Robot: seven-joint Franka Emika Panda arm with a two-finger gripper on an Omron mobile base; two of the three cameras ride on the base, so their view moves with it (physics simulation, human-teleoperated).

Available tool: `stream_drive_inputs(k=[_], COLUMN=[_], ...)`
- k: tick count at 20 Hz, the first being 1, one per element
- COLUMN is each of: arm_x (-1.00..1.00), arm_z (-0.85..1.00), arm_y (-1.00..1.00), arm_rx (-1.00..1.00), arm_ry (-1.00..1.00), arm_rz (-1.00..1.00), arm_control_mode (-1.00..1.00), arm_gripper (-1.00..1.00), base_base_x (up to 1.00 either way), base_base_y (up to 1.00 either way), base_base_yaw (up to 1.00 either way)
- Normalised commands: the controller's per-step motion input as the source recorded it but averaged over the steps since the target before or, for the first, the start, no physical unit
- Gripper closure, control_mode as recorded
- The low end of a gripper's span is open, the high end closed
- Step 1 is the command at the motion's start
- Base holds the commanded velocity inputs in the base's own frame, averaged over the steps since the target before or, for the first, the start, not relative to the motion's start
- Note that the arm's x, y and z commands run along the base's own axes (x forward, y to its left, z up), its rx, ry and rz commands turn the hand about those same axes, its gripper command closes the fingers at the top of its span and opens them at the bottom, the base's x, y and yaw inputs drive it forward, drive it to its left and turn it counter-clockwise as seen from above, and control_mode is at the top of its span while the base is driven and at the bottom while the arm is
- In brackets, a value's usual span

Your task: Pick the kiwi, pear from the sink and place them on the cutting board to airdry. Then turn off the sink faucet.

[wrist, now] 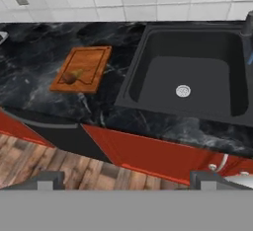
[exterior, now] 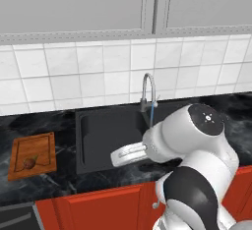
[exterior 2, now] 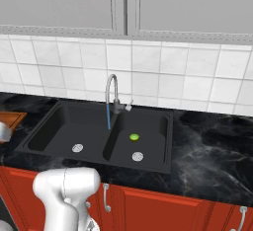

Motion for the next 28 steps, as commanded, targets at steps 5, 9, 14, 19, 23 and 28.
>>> stream_drive_inputs(k=[5,9,14,19,23,28], arm_x=[-0.23,-0.01,0.04,0.22,0.27,0.24], arm_z=[0.28,0.13,-0.06,-0.15,-0.02,-0.17], arm_y=[-0.86,-1.00,-0.72,-0.54,-0.69,-0.55], arm_rx=[-0.07,0.00,0.00,0.00,0.00,0.00], arm_ry=[0.00,0.00,0.00,0.00,0.00,0.00], arm_rz=[0.01,0.03,-0.01,-0.06,-0.09,-0.04], arm_control_mode=[-1.00,-1.00,-1.00,-1.00,-1.00,-1.00], arm_gripper=[-1.00,-1.00,-1.00,-1.00,-1.00,-1.00], base_base_x=[0.00,0.00,0.00,0.00,0.00,0.00], base_base_y=[0.00,0.00,0.00,0.00,0.00,0.00], base_base_yaw=[0.00,0.00,0.00,0.00,0.00,0.00])
